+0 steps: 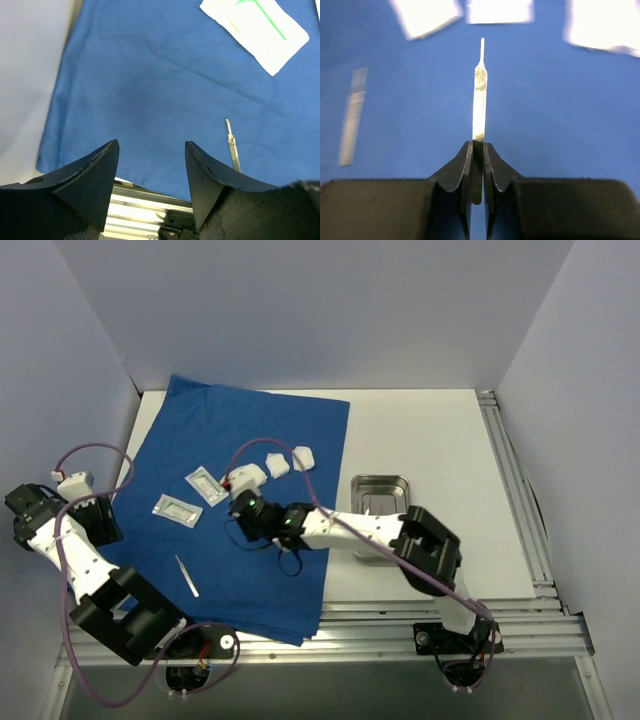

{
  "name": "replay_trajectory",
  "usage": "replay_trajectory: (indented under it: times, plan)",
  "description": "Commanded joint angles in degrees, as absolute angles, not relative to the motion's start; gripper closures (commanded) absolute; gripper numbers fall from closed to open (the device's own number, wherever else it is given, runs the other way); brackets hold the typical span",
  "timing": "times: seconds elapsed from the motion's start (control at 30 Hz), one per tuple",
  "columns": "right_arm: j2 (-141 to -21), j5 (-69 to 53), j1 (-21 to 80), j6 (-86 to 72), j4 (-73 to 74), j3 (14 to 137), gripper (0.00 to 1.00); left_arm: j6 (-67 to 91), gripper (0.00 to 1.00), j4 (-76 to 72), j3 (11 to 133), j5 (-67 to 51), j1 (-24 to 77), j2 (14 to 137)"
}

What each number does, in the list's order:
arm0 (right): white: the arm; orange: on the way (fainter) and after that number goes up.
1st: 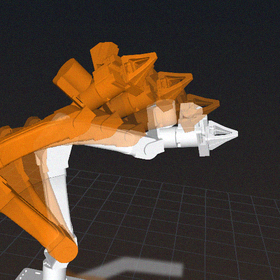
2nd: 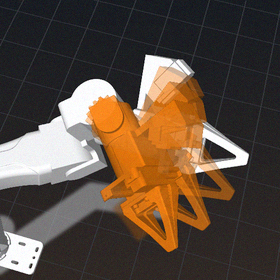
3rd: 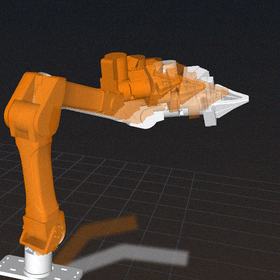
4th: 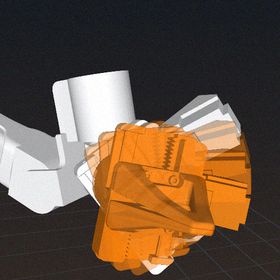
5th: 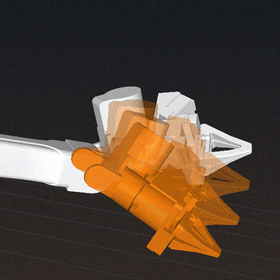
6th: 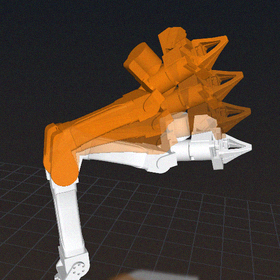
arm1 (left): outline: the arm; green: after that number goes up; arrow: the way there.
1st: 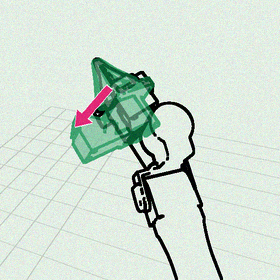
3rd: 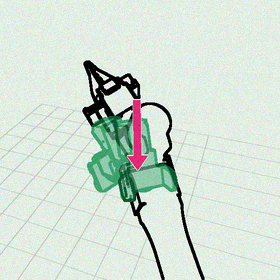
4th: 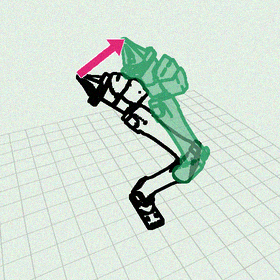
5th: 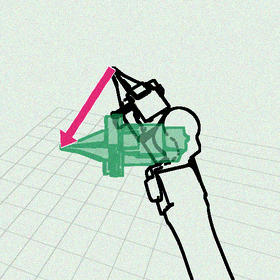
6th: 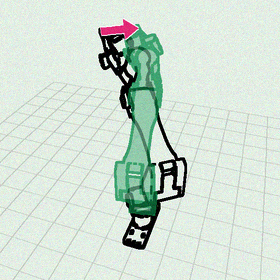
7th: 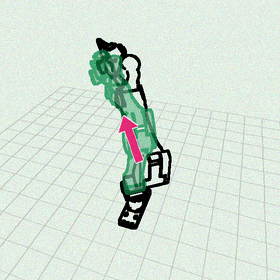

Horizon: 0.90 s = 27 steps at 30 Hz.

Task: Prepare the surgical pack

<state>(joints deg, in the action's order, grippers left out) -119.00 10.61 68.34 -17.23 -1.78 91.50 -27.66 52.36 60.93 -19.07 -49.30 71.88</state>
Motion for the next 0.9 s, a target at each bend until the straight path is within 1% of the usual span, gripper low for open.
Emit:
replay_trajectory:
  times: [0.0,0.03,0.07,0.1,0.13,0.17,0.2,0.27,0.37,0.43,0.57,0.87]
  plan:
    - [-106.37,20.46,63.04,-22.84,-1.5,81.44,1.0,-27.25,0.35,53.88,63.72,-22.23,-47.99,72.33]
    - [-103.65,24.22,61.97,-23.81,-0.45,78.69,1.0,-27.07,0.35,53.79,63.81,-22.24,-46.51,72.42]
    - [-98.4,25.82,60.74,-25.91,-0.27,75.97,1.0,-26.55,0.35,53.7,63.9,-21.89,-45.54,72.51]
    - [-96.0,26.88,57.77,-26.88,2.78,70.72,1.0,-26.11,0.35,53.44,63.9,-21.62,-44.57,72.86]
    - [-93.45,27.85,56.0,-27.94,3.77,68.14,1.0,-25.76,0.35,53.26,63.81,-21.19,-42.47,72.86]
    - [-89.08,28.04,54.33,-29.78,4.74,65.59,1.0,-24.97,0.35,52.91,63.63,-20.31,-41.41,72.95]
    - [-87.12,28.21,51.1,-30.49,6.05,60.35,1.0,-24.53,0.35,52.3,63.2,-19.87,-40.27,72.86]
    - [-82.3,28.39,47.83,-31.99,7.38,55.66,1.0,-23.47,0.35,51.6,62.67,-18.9,-37.46,72.6]
    - [-78.59,27.34,43.08,-33.66,7.65,47.66,1.0,-22.42,0.35,50.89,62.05,-18.81,-35.34,72.25]
    - [-77.96,26.81,42.02,-34.45,6.51,43.79,1.0,-22.24,0.35,50.63,61.88,-18.72,-34.81,72.25]
    - [-79.97,25.23,41.31,-35.24,4.22,41.05,1.0,-22.15,0.35,50.54,61.79,-18.11,-34.45,72.33]
    - [-84.29,25.23,41.13,-35.86,2.37,41.31,1.0,-22.5,0.35,50.45,61.0,-17.05,-34.37,71.9]
